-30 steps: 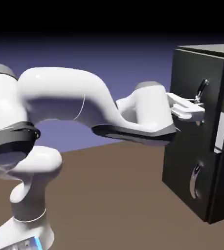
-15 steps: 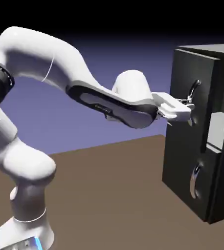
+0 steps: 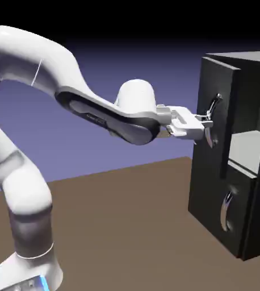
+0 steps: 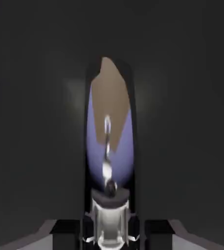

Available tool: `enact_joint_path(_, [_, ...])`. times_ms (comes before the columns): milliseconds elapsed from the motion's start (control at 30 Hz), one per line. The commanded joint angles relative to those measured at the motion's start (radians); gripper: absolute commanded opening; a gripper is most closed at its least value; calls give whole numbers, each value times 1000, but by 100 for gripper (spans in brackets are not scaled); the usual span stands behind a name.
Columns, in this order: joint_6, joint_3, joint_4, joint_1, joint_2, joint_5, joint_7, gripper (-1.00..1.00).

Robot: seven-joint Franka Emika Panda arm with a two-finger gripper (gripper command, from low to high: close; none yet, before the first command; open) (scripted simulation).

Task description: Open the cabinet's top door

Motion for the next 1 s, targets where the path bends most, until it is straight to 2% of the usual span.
enact_joint_path(0, [-14,20,-15,-11,-13,42,-29,-100])
enact_joint_path(300, [-181,203,-136,-63,-123,433,-257,-100])
enact_joint_path(567, [-411,382,-184,-37,-172,781,-403,-100])
enact_joint_path(967, [-916,708,-42,-3,-27,1229,-473,-100])
